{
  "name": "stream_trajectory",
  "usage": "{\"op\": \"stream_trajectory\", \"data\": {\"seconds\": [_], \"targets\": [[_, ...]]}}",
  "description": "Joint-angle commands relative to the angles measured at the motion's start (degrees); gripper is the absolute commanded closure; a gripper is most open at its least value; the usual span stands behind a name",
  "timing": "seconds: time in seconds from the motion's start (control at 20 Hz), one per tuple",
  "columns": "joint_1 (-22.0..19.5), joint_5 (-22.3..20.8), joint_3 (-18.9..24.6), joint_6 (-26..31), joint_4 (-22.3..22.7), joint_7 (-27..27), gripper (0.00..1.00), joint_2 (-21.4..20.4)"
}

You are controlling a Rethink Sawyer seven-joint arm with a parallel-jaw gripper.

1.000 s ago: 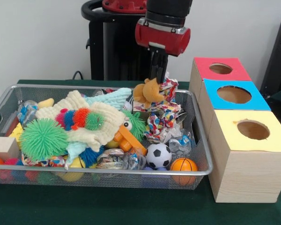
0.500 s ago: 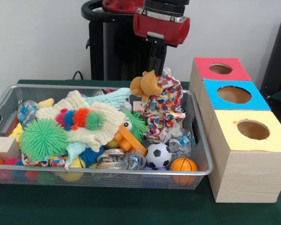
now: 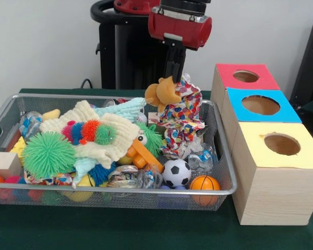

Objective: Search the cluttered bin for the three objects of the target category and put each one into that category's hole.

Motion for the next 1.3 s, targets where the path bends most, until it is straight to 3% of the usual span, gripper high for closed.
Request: {"op": "stream_trajectory", "data": {"seconds": [0.05,0.3,0.45,0.85,1.3], "targets": [[0.13,1.95,0.72,7.65,4.24,5.41,1.0,-0.87],[-0.26,1.96,0.77,8.32,4.75,4.87,1.0,-1.87],[-1.35,1.79,1.73,5.45,4.92,4.78,1.0,-0.25],[-7.93,-0.61,8.1,-12.45,3.0,3.73,1.0,13.12],[-8.96,-1.83,9.01,-17.92,-0.73,3.25,1.0,19.12]]}}
